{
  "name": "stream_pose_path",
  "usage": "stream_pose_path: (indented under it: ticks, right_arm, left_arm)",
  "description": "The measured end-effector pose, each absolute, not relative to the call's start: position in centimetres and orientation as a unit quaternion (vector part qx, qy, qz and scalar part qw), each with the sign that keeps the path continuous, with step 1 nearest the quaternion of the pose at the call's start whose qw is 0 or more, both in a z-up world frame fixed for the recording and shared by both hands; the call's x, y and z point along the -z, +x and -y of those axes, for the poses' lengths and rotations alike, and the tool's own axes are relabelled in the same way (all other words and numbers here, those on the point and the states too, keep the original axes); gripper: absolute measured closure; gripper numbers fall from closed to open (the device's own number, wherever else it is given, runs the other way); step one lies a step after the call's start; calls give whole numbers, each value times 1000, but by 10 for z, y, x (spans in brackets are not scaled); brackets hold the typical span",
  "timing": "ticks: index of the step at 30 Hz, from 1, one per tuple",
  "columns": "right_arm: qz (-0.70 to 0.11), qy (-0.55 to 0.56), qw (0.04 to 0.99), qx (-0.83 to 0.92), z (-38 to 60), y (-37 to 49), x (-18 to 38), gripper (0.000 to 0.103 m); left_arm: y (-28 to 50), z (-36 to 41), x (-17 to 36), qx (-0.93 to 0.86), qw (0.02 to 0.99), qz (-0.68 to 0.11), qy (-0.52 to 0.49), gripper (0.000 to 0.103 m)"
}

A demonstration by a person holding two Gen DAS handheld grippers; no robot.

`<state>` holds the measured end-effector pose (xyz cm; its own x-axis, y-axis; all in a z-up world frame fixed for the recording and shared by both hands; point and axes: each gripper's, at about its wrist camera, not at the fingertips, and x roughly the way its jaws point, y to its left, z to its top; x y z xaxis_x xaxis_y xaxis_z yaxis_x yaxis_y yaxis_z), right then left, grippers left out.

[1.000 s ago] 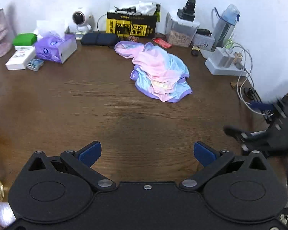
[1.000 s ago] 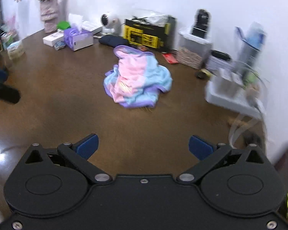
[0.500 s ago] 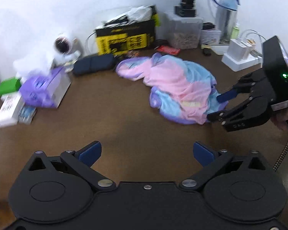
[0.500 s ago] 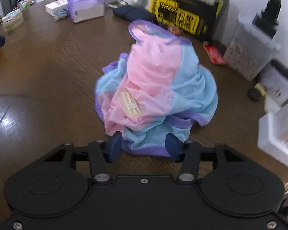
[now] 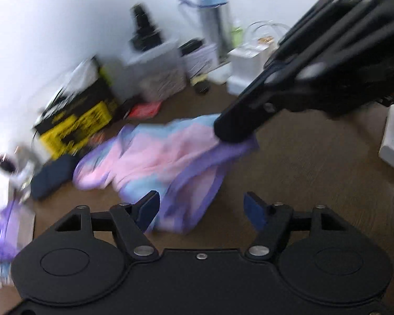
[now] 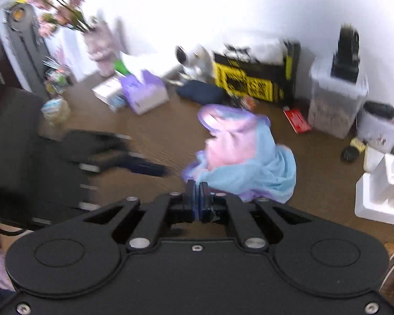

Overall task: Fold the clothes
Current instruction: 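Grasp the garment's purple trim with the right gripper while the left gripper grasps another edge, then lift the garment up with both grippers and shake it out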

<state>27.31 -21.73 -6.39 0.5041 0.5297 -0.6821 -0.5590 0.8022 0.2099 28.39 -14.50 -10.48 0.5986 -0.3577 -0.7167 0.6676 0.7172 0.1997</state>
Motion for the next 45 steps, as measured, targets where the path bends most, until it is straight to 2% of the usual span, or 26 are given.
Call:
stream_pose_path:
  ticks: [1,2,4,9,10,11,13,14,15,23,29,31,33,34,36,37,39,45]
  right_arm:
    - [-380,-22,868,-317,221,261,54,99]
    - [-378,-21,869,-318,223,255,48,99]
    - [-372,-24,875,-310,230,240,38,99]
    - [-346,-5,905,-249,261,201,20,97]
    - [-338,1,912,-234,266,191,18,92]
    - [-332,3,917,-222,268,186,17,78]
    - [-321,18,926,-196,274,172,19,63]
    - [-317,24,930,-186,277,165,21,50]
    - [-314,28,932,-181,276,160,23,46]
    - [-307,131,922,-195,245,152,41,44]
    - [-272,217,904,-250,227,162,23,44]
    - [-265,218,904,-255,221,172,18,44]
    - [-260,215,906,-257,217,179,13,53]
    - [-255,210,908,-257,216,184,9,67]
    - [-242,202,913,-257,216,193,2,85]
    - [-234,202,916,-256,220,199,-5,100]
    - [-220,193,923,-251,226,207,-17,100]
    - [-123,101,962,-221,243,232,-110,101]
  left_arm:
    - [283,150,102,304,863,-331,231,73]
    - [280,152,97,307,864,-326,228,87]
    - [275,151,85,312,871,-314,213,92]
    - [271,147,45,298,899,-273,166,95]
    - [272,148,35,290,906,-267,157,95]
    - [273,148,26,281,912,-261,147,97]
    - [274,145,9,274,918,-257,128,98]
    - [274,144,-4,269,921,-256,119,98]
    - [273,142,-16,264,924,-255,109,98]
    - [243,133,-112,222,947,-204,112,98]
    - [226,106,-151,185,962,-184,85,98]
    - [224,96,-159,173,966,-180,69,98]
    - [222,86,-168,161,970,-172,54,98]
    - [222,82,-172,156,972,-168,51,98]
    - [220,75,-182,150,975,-158,46,98]
    - [220,73,-188,148,977,-150,45,98]
    - [221,67,-202,142,980,-132,44,98]
    - [220,30,-246,118,991,-62,5,98]
